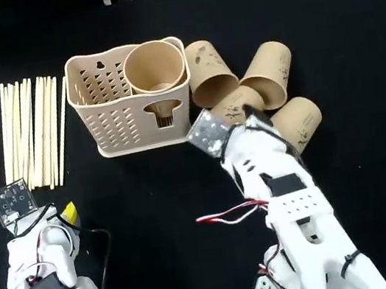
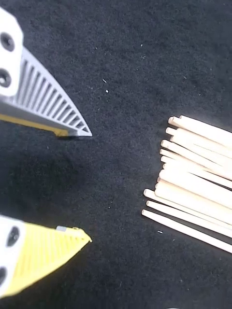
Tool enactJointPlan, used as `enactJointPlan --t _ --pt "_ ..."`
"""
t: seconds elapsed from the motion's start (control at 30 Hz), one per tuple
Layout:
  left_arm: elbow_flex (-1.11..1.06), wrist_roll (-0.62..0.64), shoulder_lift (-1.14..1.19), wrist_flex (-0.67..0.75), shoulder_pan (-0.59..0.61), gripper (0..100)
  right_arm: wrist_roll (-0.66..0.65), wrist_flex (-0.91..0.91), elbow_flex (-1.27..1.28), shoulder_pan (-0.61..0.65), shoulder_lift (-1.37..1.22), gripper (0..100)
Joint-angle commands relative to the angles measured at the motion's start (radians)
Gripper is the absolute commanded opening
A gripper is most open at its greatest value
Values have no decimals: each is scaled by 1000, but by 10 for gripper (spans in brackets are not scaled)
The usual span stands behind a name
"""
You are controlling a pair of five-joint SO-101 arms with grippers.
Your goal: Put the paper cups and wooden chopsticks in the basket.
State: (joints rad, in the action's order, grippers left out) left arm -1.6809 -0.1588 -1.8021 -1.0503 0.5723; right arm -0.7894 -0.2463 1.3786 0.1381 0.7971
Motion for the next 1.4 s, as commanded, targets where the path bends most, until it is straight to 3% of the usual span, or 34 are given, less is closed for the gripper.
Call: enactJointPlan --t 0.0,0.2,0.5,0.6,0.83,1.03,1.37 --pt "-15 -5 -6 -2 -8 296 54 48 -10 2 -1 247" --pt "-15 -5 -6 0 -8 296 63 110 -48 28 -163 217" --pt "-15 -5 -6 3 -8 296 60 295 -220 -54 -516 142" --pt "-15 -5 -6 3 -8 296 68 333 -197 -55 -487 8" --pt "-15 -5 -6 3 -10 296 69 339 -53 -55 -205 12" --pt "-15 -5 -6 3 -10 296 120 11 -36 -55 139 12" --pt "-15 -5 -6 3 -10 296 267 -562 -354 -48 469 12"
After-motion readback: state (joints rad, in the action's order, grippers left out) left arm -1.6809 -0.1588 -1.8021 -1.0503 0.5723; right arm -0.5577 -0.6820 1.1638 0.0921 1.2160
